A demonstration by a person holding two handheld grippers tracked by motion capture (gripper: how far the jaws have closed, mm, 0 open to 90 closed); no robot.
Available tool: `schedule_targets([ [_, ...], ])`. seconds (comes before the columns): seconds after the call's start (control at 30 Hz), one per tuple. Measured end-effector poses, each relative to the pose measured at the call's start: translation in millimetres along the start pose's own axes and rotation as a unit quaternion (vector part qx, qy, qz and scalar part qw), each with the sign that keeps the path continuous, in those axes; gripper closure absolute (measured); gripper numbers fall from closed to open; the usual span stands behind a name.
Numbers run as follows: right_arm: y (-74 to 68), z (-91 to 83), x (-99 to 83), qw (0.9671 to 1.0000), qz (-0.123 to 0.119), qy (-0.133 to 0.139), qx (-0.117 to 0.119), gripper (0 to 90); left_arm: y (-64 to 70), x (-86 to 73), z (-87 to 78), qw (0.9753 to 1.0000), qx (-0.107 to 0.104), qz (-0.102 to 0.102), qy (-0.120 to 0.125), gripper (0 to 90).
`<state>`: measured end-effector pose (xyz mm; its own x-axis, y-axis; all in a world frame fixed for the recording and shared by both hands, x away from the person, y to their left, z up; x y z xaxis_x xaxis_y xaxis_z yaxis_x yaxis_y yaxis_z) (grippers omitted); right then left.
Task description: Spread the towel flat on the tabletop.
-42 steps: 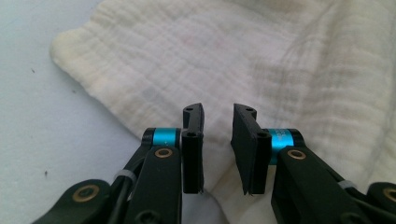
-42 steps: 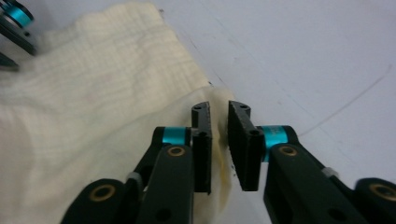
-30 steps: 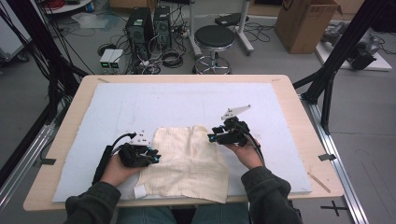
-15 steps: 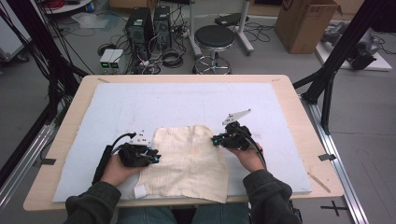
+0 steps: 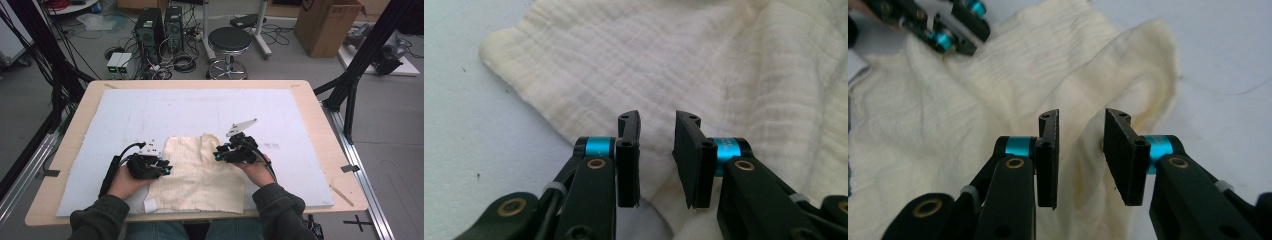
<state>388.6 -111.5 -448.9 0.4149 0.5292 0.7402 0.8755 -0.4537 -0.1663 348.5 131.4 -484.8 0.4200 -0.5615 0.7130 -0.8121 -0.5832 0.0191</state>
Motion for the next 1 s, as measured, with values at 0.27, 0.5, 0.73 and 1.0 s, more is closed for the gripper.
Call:
schedule_targets([
  [0.27, 38.0, -22.1, -11.0, 0.9974, 0.037, 0.012, -0.06, 69.1, -0.3, -0.1, 0.1, 1.0, 0.0, -0.001, 0.0, 71.8],
  [0.5, 55.1, -1.3, -28.9, 0.9956, 0.069, -0.026, -0.057, 69.3, -0.9, -0.1, 0.3, 1.0, -0.002, -0.002, 0.002, 71.8],
  [0.73, 47.2, 20.9, -21.0, 0.9974, 0.05, -0.024, -0.047, 60.2, -1.2, -0.2, 0.3, 1.0, -0.004, -0.004, 0.001, 71.8],
  [1.0, 32.1, 29.7, -11.7, 0.9986, 0.052, 0.01, 0.007, 67.2, -1.2, -0.2, 0.5, 1.0, -0.004, -0.004, 0.002, 71.8],
])
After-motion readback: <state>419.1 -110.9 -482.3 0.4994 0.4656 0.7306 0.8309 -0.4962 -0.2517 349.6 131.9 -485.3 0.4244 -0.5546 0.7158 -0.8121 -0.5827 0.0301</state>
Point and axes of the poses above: each handheld gripper's, and its own axes: z roughly forward along the jaws, x roughly out of its top, y roughly to its right, the point moved 7 cm from there along z, roughly forward along the jaws, and after that the axes turned 2 degrees about x, right-handed, at the moved point
